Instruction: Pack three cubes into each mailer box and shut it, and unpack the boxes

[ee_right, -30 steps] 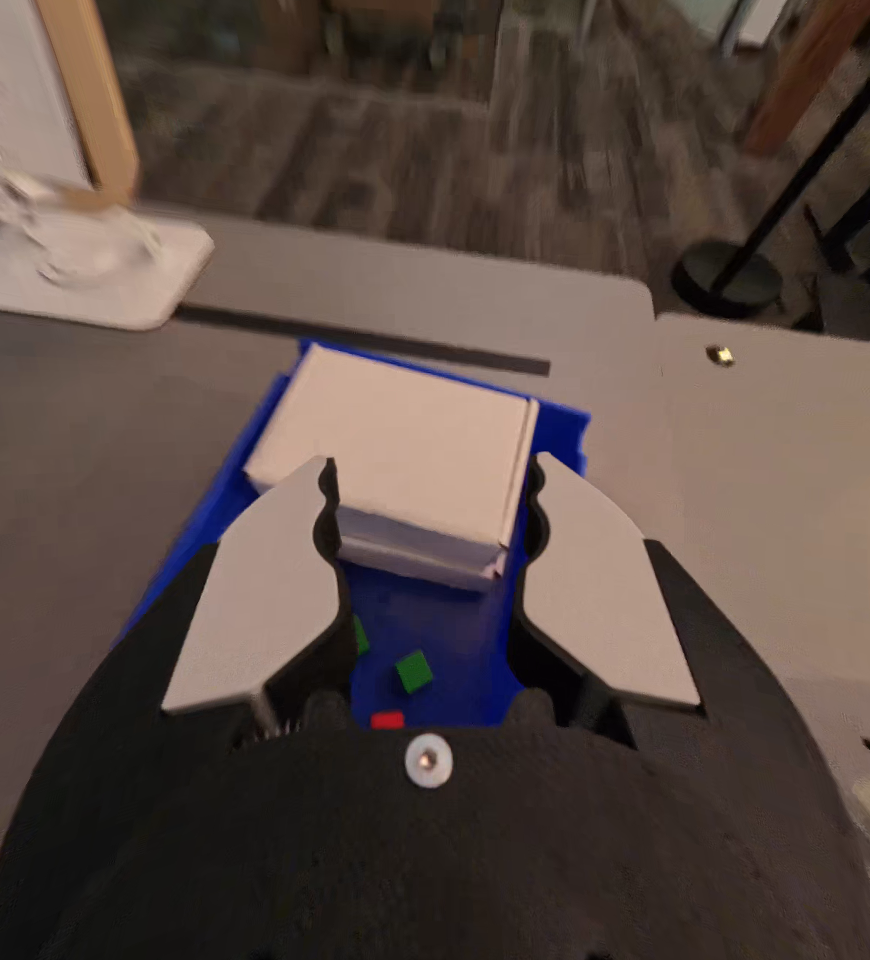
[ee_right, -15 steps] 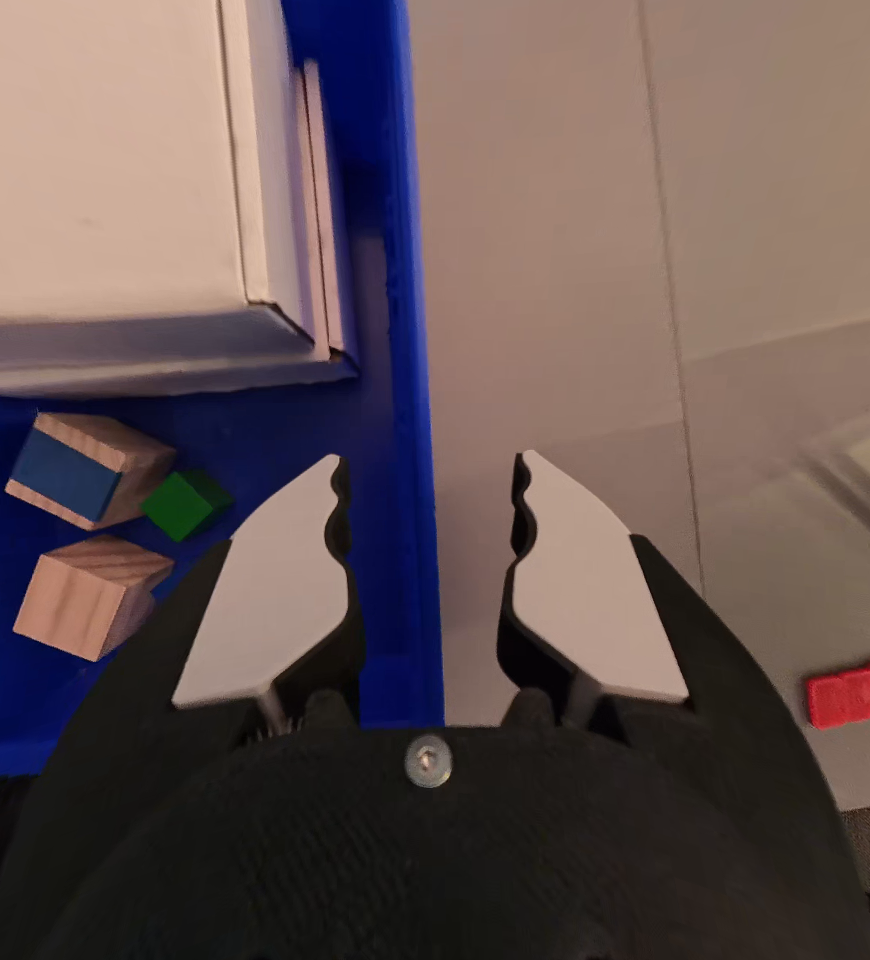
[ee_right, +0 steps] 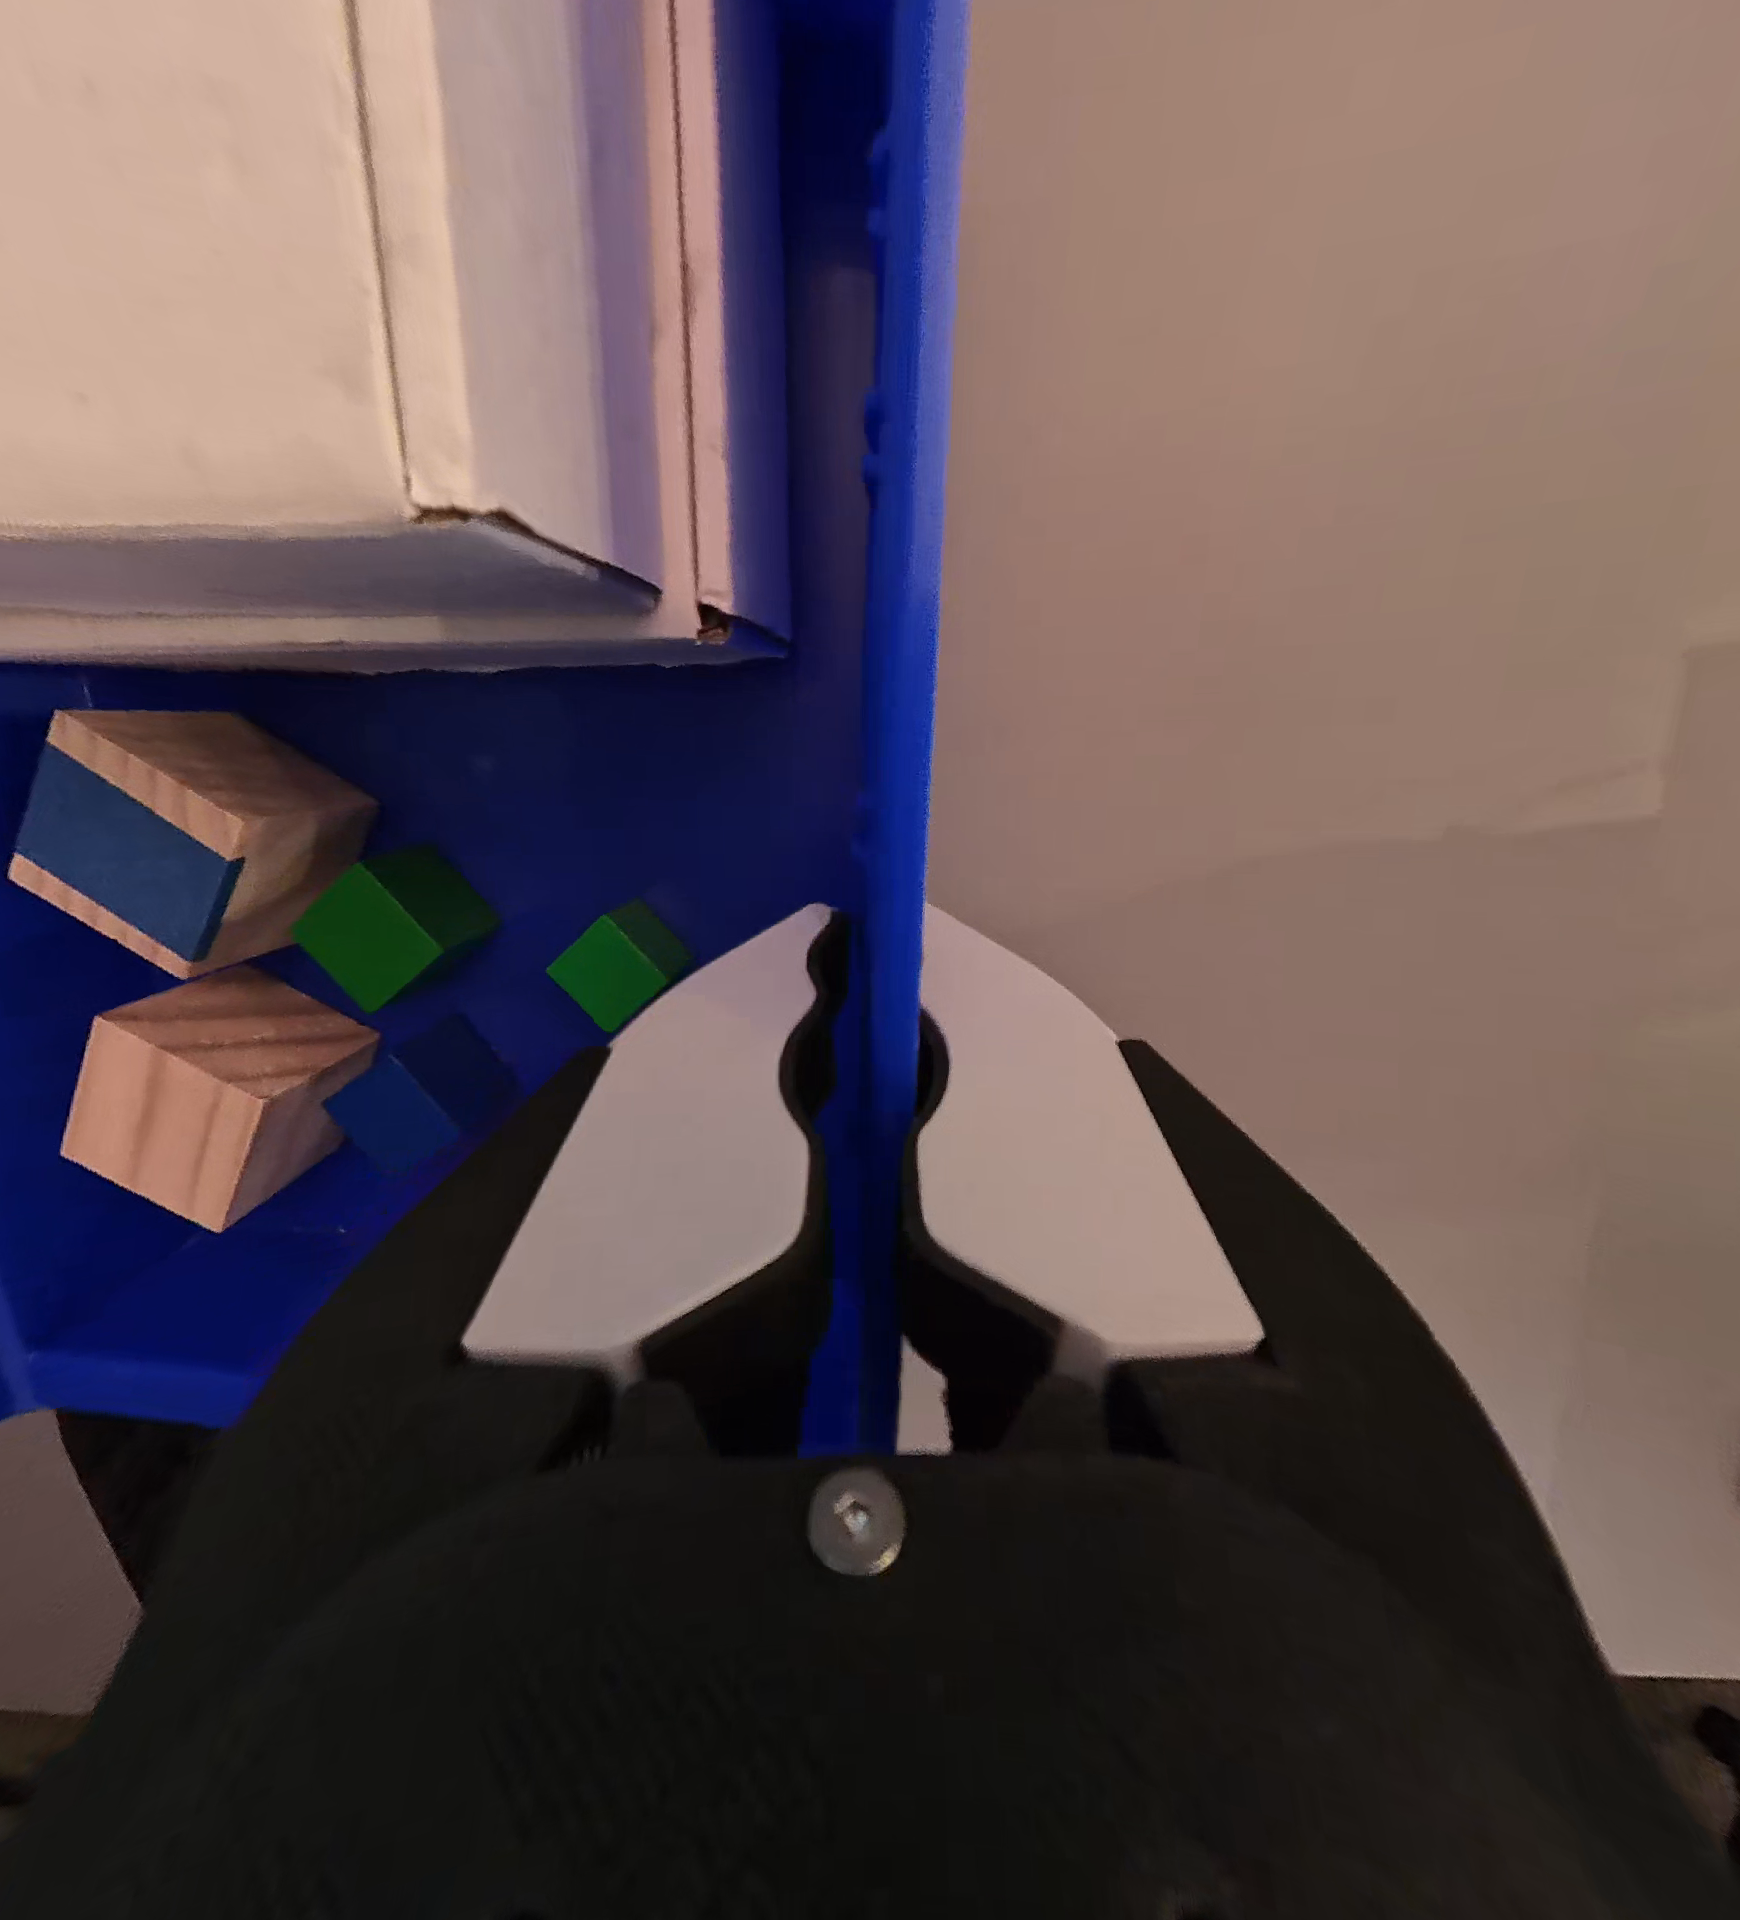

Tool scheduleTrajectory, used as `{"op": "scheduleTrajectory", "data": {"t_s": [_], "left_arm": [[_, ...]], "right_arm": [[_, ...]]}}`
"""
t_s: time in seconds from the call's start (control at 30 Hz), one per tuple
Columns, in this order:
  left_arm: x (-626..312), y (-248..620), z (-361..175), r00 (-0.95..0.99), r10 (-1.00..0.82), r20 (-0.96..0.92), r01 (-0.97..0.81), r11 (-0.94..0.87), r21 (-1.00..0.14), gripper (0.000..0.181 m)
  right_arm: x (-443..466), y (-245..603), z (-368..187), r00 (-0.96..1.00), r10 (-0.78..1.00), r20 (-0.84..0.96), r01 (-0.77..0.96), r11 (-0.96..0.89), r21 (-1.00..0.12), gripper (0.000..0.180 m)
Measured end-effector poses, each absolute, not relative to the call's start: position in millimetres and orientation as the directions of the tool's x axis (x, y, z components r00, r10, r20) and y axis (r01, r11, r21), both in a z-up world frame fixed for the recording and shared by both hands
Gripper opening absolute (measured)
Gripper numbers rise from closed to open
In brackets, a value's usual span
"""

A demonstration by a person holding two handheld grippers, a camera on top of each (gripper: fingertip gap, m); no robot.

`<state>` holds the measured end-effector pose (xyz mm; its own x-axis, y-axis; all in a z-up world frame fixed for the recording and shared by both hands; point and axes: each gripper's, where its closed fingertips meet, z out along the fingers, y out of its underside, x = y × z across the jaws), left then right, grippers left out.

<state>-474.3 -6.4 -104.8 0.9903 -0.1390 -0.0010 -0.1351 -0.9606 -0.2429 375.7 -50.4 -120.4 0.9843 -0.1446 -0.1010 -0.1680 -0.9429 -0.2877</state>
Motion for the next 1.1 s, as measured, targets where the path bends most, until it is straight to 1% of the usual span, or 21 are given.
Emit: {"op": "scheduleTrajectory", "data": {"t_s": [0.07,0.17,0.27,0.4,0.47,0.57,0.63,0.67,0.77,0.9,1.03,1.1], "left_arm": [[-466.4,-4.4,-105.6,0.986,-0.163,0.026,-0.152,-0.959,-0.24,0.019],[-468.8,-2.9,-106.8,0.983,-0.181,-0.043,-0.186,-0.96,-0.211,0.013],[-465.2,-0.5,-106.9,0.976,-0.198,-0.085,-0.211,-0.958,-0.193,0.013],[-444.5,3.6,-106.9,0.978,-0.203,-0.052,-0.209,-0.962,-0.176,0.012],[-431.8,5.8,-107.2,0.977,-0.208,-0.041,-0.212,-0.963,-0.165,0.011],[-414.9,7.0,-108.2,0.973,-0.22,-0.07,-0.227,-0.965,-0.133,0.015],[-404.4,5.6,-109.3,0.97,-0.225,-0.092,-0.234,-0.966,-0.108,0.022],[-400.5,4.7,-109.7,0.971,-0.216,-0.105,-0.226,-0.969,-0.097,0.023],[-386.4,2.9,-109.6,0.979,-0.18,-0.1,-0.188,-0.979,-0.079,0.022],[-357.4,4.3,-109.3,0.992,-0.127,-0.004,-0.127,-0.988,-0.086,0.021],[-338.8,5.2,-111.9,0.983,-0.176,-0.044,-0.179,-0.981,-0.076,0.012],[-329.5,4.0,-112.5,0.979,-0.194,-0.061,-0.198,-0.978,-0.072,0.014]], "right_arm": [[367.6,-49.3,-121.9,0.992,-0.083,-0.095,-0.106,-0.957,-0.271,0.009],[350.4,-46.8,-121.9,0.993,0.0,-0.122,-0.031,-0.966,-0.256,0.009],[333.8,-43.9,-121.6,0.989,0.049,-0.138,0.016,-0.972,-0.233,0.009],[318.3,-40.2,-121.8,0.99,0.122,-0.075,0.106,-0.977,-0.184,0.01],[305.1,-37.5,-121.5,0.985,0.156,-0.077,0.142,-0.976,-0.167,0.012],[277.5,-34.9,-120.7,0.971,0.172,-0.165,0.15,-0.979,-0.137,0.012],[263.0,-32.1,-120.7,0.965,0.193,-0.178,0.174,-0.978,-0.117,0.012],[257.3,-30.6,-120.7,0.963,0.209,-0.167,0.193,-0.975,-0.107,0.011],[239.5,-27.6,-120.9,0.963,0.231,-0.143,0.223,-0.972,-0.068,0.009],[210.7,-27.2,-120.8,0.97,0.195,-0.147,0.197,-0.98,0.001,0.009],[183.6,-28.3,-120.8,0.971,0.201,-0.129,0.208,-0.977,0.043,0.009],[172.1,-27.4,-120.8,0.973,0.193,-0.129,0.201,-0.978,0.049,0.009]]}}
